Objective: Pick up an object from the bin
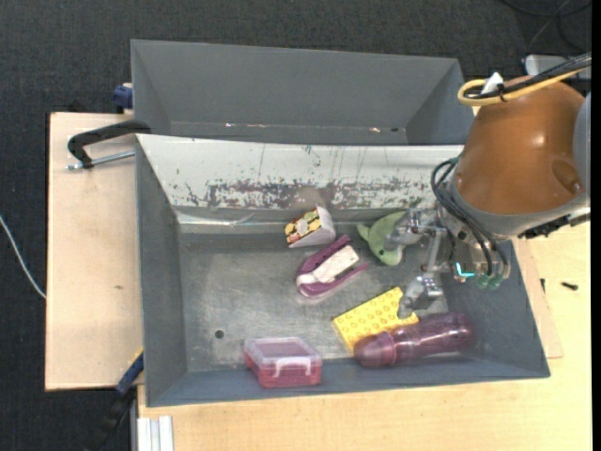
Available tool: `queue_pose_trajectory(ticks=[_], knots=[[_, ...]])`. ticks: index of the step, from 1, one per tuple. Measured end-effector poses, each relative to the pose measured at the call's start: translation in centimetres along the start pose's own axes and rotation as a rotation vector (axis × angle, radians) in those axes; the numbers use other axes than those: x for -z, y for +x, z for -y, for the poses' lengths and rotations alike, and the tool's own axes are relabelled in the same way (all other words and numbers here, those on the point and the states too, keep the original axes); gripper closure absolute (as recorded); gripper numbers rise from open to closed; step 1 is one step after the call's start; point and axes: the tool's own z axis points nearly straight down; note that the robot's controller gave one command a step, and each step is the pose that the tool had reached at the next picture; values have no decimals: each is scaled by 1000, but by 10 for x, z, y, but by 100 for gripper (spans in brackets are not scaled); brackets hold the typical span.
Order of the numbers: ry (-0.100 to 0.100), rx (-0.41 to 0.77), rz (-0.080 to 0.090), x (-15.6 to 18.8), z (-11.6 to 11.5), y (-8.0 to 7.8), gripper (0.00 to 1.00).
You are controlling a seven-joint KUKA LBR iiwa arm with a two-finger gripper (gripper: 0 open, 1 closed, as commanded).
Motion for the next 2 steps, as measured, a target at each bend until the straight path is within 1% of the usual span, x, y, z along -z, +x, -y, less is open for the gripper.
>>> queue_pose_trajectory(ticks=[1,2], knots=[[1,1,7,3,0,-1,0],[0,-20,23,-145,-10,-26,100]])
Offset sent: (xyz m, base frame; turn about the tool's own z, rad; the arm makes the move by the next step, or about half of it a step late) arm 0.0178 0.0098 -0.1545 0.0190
